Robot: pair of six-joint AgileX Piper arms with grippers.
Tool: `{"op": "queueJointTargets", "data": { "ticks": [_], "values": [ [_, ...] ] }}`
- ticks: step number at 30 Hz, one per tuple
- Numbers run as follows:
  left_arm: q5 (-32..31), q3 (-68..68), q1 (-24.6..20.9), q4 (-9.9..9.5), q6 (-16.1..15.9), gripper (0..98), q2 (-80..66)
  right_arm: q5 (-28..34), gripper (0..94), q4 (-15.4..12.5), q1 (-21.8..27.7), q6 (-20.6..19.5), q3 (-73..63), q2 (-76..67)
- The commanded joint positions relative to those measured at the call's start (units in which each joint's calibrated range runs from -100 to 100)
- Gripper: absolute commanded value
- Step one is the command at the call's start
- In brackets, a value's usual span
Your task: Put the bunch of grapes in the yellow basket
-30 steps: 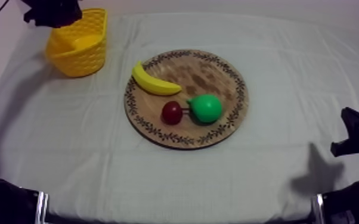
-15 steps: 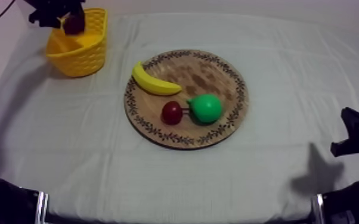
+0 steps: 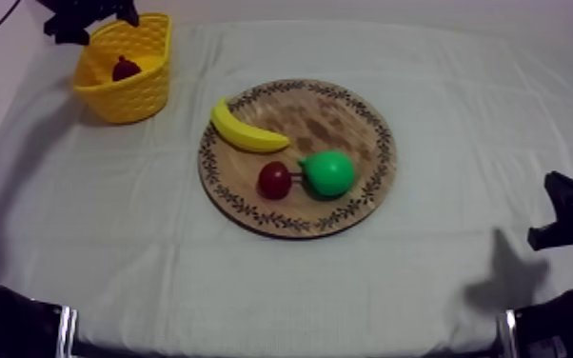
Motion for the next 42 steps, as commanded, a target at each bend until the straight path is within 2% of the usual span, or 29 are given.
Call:
{"op": "queueJointTargets", "data": {
  "ticks": [1, 9, 16, 24, 34, 42],
  "values": [
    [-0.37, 0.60, -0.04, 0.13, -0.22, 93.7, -0.39, -0.03, 0.5, -0.02, 0.01, 0.00, -0.01, 0.00],
    [-4.04, 8.07, -0.27, 1.01, -1.78, 85.7, -5.87, -0.03, 0.5, -0.02, 0.01, 0.00, -0.01, 0.00],
    [-6.88, 18.95, -2.36, 3.71, -6.33, 77.4, -15.68, -0.03, 0.5, -0.02, 0.01, 0.00, -0.01, 0.00],
    [-11.30, 33.61, -3.79, 4.42, -10.02, 65.5, -28.10, -0.03, 0.5, -0.02, 0.01, 0.00, -0.01, 0.00],
    [-16.16, 47.28, -3.74, 3.28, -12.96, 47.5, -40.85, -0.03, 0.5, -0.02, 0.01, 0.00, -0.01, 0.00],
    [-22.09, 60.00, -3.21, 0.56, -9.86, 33.0, -52.47, -0.03, 0.5, -0.02, 0.01, 0.00, -0.01, 0.00]
  ]
}}
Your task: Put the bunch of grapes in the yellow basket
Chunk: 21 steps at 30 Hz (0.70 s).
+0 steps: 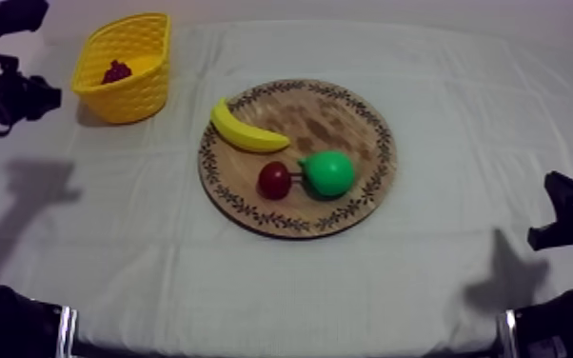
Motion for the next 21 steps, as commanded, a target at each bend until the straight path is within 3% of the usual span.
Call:
{"op": "queueJointTargets", "data": {
  "ticks": [1, 12, 21],
  "values": [
    [-1.29, 5.58, -0.14, -0.43, 1.05, 31.4, -5.38, -0.03, 0.5, -0.02, 0.01, 0.01, -0.01, 0.00],
    [-2.31, 21.74, -1.24, -2.57, 3.99, 20.0, -27.22, -0.03, 0.5, -0.02, 0.01, 0.01, -0.01, 0.00],
    [0.16, 31.73, -0.65, -5.87, 6.75, 13.6, -42.34, -0.03, 0.5, -0.02, 0.01, 0.01, -0.01, 0.00]
  ]
}}
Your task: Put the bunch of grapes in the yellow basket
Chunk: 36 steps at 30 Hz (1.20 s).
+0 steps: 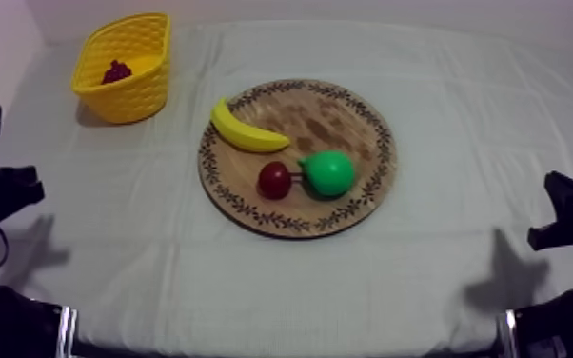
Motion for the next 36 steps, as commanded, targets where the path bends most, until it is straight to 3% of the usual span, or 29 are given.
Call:
{"op": "queueJointTargets", "data": {
  "ticks": [1, 12, 25, 36],
  "values": [
    [0.41, 2.87, 0.07, -0.22, 0.42, 13.3, -5.90, -0.03, 0.5, -0.02, 0.01, 0.01, -0.01, 0.00],
    [6.15, 6.52, 1.19, -2.92, 2.96, 6.7, -20.34, -0.03, 0.5, -0.02, 0.01, 0.01, -0.01, 0.00],
    [7.77, 7.53, 1.98, -3.34, 3.88, 0.1, -30.64, -0.03, 0.5, -0.02, 0.01, 0.01, -0.01, 0.00],
    [6.48, 8.18, 2.02, -2.89, 1.46, 0.0, -31.15, -0.03, 0.5, -0.02, 0.01, 0.01, -0.01, 0.00]
  ]
}}
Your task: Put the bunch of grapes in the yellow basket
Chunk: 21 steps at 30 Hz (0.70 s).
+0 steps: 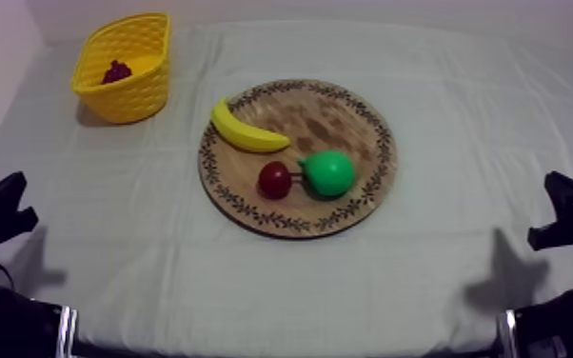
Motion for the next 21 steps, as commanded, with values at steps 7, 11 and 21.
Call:
{"op": "queueJointTargets", "data": {
  "ticks": [7, 11, 21],
  "values": [
    [-0.57, 0.28, 0.05, 0.20, -1.32, 0.0, 0.00, -0.05, 0.5, -0.02, 0.01, -0.02, -0.01, 0.00],
    [-4.46, 1.58, 1.13, 0.54, 1.25, 0.0, 0.00, -0.05, 0.5, -0.02, 0.01, -0.01, -0.01, 0.00],
    [-5.78, 2.01, 2.62, 0.66, -2.04, 0.0, 0.00, -0.05, 0.5, -0.02, 0.01, 0.00, -0.01, 0.00]
  ]
}}
